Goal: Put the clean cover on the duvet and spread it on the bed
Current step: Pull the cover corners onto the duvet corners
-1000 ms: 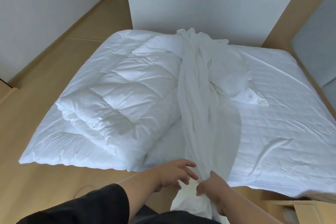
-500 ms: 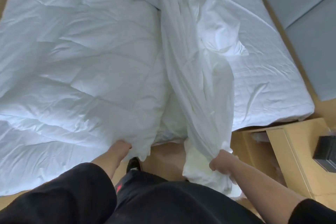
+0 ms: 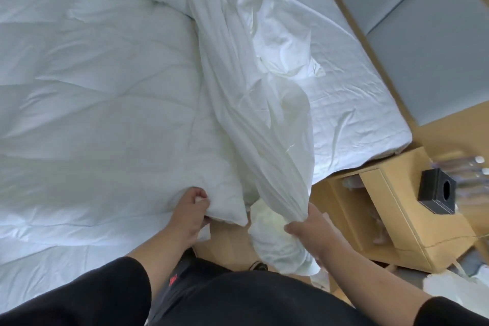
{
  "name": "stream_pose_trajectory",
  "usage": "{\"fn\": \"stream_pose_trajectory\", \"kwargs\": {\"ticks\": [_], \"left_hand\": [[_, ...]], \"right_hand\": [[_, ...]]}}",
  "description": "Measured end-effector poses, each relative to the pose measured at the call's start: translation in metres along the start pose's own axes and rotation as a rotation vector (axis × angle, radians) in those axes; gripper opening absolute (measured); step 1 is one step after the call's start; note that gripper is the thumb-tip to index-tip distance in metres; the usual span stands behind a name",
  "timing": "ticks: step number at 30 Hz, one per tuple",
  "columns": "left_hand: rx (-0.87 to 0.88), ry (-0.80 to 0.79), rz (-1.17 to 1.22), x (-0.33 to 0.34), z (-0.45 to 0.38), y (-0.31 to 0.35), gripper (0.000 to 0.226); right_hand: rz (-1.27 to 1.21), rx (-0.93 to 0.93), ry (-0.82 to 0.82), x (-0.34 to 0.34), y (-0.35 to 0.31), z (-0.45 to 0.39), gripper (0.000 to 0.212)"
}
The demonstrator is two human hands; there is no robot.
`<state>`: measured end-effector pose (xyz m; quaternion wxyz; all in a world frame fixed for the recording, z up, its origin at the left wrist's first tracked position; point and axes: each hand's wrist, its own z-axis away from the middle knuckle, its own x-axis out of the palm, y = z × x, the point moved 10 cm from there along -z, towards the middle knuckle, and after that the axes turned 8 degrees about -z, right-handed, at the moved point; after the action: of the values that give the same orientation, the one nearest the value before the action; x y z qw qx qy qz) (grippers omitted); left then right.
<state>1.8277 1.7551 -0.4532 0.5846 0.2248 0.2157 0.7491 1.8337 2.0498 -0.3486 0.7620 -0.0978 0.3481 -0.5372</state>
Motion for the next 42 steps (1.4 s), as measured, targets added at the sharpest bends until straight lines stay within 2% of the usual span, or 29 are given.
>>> {"fn": "stream_pose_trajectory", "kwargs": {"ticks": [3, 5, 8, 11, 13, 16, 17, 19, 22, 24, 27, 29, 33, 36, 39, 42], "left_hand": [[0.051, -0.130, 0.127, 0.051, 0.024, 0.049, 0.016], [0.101, -0.181, 0.185, 0.077, 0.039, 0.079, 0.015], [0.196, -0.211, 0.057, 0.096, 0.058, 0.103, 0.019], [0.264, -0.220, -0.146, 0.103, 0.074, 0.097, 0.025], [0.350, -0.208, -0.313, 0.105, 0.083, 0.098, 0.026], [0.497, -0.189, -0.487, 0.111, 0.094, 0.116, 0.025], [0.538, -0.188, -0.525, 0.113, 0.097, 0.124, 0.026], [0.595, -0.209, -0.559, 0.119, 0.103, 0.136, 0.030], [0.600, -0.239, -0.476, 0.121, 0.110, 0.146, 0.035], [0.601, -0.240, -0.476, 0.115, 0.112, 0.147, 0.035], [0.654, -0.216, -0.822, 0.102, 0.108, 0.139, 0.035], [0.624, -0.244, -0.972, 0.097, 0.104, 0.127, 0.033], [0.587, -0.229, -0.728, 0.082, 0.106, 0.147, 0.034], [0.586, -0.304, -0.547, 0.080, 0.112, 0.165, 0.036], [0.502, -0.402, -0.551, 0.086, 0.118, 0.154, 0.025], [0.484, -0.362, -0.686, 0.086, 0.117, 0.144, 0.021]], "right_hand": [[-0.098, -0.080, -0.010, 0.004, -0.024, 0.015, 0.054], [-0.266, -0.143, 0.006, -0.002, -0.040, 0.026, 0.056], [-0.632, -0.209, 0.001, -0.015, -0.064, 0.040, 0.059], [-0.790, -0.254, 0.019, -0.029, -0.083, 0.051, 0.060], [-0.743, -0.262, 0.045, -0.033, -0.091, 0.058, 0.059], [-0.410, -0.257, 0.138, -0.031, -0.095, 0.067, 0.053], [-0.376, -0.269, 0.142, -0.027, -0.098, 0.069, 0.051], [-0.371, -0.315, 0.118, -0.020, -0.109, 0.071, 0.052], [-0.366, -0.350, 0.036, -0.008, -0.132, 0.072, 0.057], [-0.305, -0.381, 0.014, -0.003, -0.147, 0.073, 0.051], [-0.292, -0.472, 0.113, -0.015, -0.167, 0.077, 0.043], [-0.341, -0.480, 0.140, -0.024, -0.175, 0.077, 0.042], [-0.426, -0.351, -0.129, 0.010, -0.171, 0.073, 0.046], [-0.438, -0.352, -0.215, 0.031, -0.170, 0.077, 0.046], [-0.362, -0.515, -0.165, 0.024, -0.195, 0.085, 0.040], [-0.229, -0.749, -0.168, 0.028, -0.229, 0.107, 0.038]]}}
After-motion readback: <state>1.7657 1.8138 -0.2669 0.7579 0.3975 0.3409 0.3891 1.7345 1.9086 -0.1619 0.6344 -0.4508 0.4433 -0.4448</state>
